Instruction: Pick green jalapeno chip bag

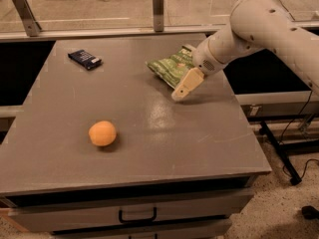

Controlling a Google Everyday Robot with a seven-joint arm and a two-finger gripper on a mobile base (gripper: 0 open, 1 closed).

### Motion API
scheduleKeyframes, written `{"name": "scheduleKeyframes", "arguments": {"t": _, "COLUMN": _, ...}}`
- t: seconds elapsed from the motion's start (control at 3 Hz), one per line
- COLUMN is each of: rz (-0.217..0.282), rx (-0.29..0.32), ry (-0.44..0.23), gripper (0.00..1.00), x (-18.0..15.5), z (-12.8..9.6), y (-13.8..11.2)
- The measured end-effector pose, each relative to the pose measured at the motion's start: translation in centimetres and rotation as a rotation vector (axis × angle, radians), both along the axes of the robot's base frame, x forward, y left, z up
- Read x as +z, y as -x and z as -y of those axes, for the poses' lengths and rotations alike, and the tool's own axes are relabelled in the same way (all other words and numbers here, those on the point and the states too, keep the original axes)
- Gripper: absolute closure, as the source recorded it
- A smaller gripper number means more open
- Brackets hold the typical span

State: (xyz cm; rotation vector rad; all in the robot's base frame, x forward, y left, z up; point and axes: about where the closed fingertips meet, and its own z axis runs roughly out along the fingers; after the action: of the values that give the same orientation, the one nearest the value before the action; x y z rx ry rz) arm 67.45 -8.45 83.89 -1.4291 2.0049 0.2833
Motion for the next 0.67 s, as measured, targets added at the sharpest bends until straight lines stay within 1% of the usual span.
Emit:
{"name": "scheduleKeyframes", "arguments": {"t": 0.33, "rz": -0.018, "rx": -0.018, "ry": -0.025, "gripper": 0.17, "x": -0.92, "z": -0.21, "y": -1.34}}
{"name": "scheduleKeyframes", "arguments": {"t": 0.67, "rz": -0.020, "rx": -0.009, "ry": -0.053, "gripper": 0.41, "x": -0.19, "z": -0.34, "y": -0.89}}
